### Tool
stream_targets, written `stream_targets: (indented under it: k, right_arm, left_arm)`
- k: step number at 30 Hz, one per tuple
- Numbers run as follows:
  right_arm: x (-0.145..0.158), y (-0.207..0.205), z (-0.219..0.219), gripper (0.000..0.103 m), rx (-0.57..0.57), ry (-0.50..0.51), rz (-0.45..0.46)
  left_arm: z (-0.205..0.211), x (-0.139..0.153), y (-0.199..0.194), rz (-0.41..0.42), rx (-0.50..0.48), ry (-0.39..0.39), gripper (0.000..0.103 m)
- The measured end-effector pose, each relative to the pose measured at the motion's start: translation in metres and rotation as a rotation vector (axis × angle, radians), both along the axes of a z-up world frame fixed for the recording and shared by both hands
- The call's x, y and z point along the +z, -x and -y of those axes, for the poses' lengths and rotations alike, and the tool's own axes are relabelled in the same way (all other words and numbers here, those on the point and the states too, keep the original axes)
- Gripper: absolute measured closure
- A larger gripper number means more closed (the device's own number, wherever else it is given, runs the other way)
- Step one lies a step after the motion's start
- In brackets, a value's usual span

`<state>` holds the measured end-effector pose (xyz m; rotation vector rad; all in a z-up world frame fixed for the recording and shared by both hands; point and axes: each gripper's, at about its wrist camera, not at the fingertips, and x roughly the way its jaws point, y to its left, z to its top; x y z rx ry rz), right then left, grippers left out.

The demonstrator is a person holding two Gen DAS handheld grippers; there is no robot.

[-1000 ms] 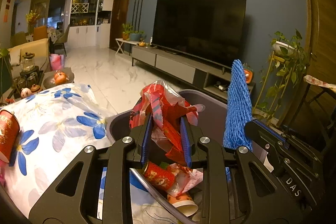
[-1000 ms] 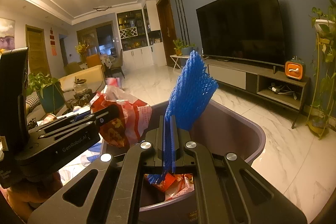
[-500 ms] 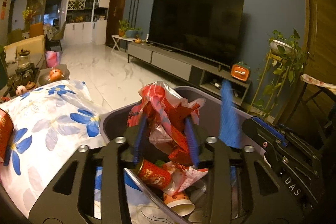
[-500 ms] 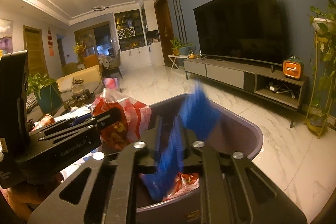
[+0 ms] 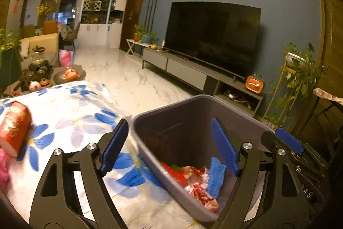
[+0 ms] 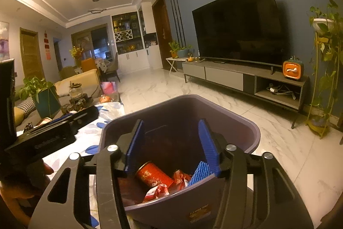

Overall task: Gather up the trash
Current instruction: 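Move both tools back over the table toward the remaining trash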

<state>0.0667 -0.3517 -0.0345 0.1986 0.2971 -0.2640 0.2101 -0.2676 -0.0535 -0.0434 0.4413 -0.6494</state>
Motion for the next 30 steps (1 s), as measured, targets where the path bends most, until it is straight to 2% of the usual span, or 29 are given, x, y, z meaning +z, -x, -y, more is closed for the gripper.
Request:
stream_targets:
  k: [5,12,24,30]
  right_arm:
    - [0.001,0.004,-0.016,0.03,0.008,0.026,0.01]
    - [0.004,0.006,-0.051,0.019,0.059,0.05,0.01]
    - [0.012,-0.005,-0.144,0.017,0.153,0.125,-0.027]
    - [0.008,-0.011,-0.187,0.017,0.21,0.118,-0.056]
  left_arm:
    - [-0.039,0.003,0.018,0.027,0.109,-0.014,0.014]
    - [-0.124,0.001,0.041,0.041,0.334,-0.055,0.013]
    - [-0.268,-0.008,0.079,-0.022,0.629,-0.066,0.013]
    - [-0.314,-0.008,0.097,-0.014,0.701,-0.059,0.013]
